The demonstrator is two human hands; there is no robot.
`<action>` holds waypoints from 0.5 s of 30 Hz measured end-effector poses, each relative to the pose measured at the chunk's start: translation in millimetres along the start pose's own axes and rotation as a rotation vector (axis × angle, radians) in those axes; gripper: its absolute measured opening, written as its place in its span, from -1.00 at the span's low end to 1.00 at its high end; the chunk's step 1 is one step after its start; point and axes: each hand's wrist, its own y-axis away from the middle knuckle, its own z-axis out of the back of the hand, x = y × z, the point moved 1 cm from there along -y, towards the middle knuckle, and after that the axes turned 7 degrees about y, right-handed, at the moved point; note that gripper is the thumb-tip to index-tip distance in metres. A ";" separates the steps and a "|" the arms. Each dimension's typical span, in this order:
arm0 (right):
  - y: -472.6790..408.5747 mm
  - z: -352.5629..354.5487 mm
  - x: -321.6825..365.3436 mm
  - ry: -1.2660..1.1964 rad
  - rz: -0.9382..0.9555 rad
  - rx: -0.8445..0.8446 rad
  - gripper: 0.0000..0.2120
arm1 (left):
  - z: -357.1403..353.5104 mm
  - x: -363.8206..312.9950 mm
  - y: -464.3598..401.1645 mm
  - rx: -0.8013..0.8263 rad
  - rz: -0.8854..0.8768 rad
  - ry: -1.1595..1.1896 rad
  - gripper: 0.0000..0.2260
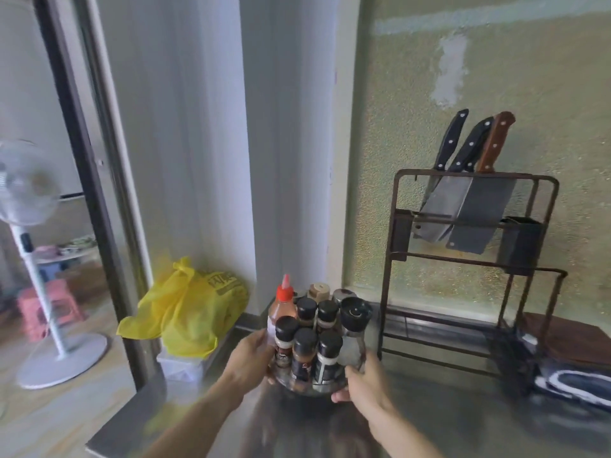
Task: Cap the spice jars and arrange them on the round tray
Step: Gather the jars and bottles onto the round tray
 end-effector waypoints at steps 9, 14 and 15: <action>-106.0 -20.2 6.6 0.099 0.011 -0.046 -0.87 | -12.3 24.0 -111.8 0.043 0.089 0.103 -0.75; -125.9 -29.0 -5.4 0.131 -0.001 -0.070 -0.85 | -16.8 47.7 -138.2 0.030 0.162 0.093 -0.78; -127.1 -29.9 -7.9 0.130 -0.005 -0.069 -0.84 | -16.9 51.3 -141.2 0.019 0.170 0.089 -0.76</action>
